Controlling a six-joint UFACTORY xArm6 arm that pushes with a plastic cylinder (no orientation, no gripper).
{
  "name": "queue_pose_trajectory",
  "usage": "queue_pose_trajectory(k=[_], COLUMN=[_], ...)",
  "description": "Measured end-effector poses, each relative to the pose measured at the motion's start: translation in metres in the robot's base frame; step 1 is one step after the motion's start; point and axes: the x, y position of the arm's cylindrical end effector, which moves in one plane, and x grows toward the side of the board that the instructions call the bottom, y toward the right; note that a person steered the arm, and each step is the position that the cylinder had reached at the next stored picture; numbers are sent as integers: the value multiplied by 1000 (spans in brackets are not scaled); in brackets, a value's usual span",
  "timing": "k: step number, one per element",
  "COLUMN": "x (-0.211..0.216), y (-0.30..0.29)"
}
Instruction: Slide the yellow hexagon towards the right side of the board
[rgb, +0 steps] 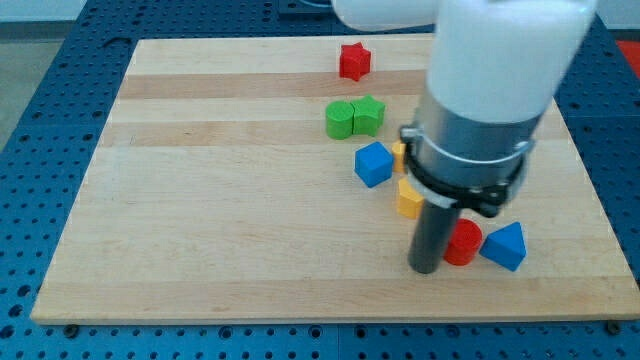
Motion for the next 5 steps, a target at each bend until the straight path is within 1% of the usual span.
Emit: queue_pose_trajectory(k=[1, 2, 3, 4, 5], x=[-35, -72, -81, -81, -81], y=[-52, -75, -41, 25, 67])
